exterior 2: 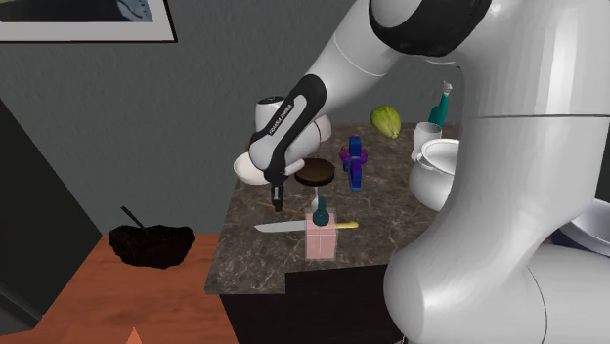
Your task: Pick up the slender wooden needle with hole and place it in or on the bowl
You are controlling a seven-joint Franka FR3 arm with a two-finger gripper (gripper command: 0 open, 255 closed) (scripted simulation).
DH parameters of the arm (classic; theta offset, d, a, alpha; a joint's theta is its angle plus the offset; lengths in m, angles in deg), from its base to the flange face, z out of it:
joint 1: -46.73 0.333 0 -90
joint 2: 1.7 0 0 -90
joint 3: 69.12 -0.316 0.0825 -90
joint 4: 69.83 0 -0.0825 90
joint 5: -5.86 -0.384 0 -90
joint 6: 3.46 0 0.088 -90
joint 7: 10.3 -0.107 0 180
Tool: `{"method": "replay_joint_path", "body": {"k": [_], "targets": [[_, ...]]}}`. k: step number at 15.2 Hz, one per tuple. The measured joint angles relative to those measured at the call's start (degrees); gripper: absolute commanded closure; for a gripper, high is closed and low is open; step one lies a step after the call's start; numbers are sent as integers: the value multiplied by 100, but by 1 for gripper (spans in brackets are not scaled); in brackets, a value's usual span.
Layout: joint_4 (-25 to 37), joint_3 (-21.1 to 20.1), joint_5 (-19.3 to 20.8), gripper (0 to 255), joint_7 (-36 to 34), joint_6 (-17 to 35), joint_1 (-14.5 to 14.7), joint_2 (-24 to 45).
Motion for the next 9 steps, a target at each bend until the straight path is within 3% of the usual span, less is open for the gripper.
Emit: {"method": "replay_joint_path", "body": {"k": [9], "targets": [[-53,-428,-539,255,331,-497,-320,-624]]}}
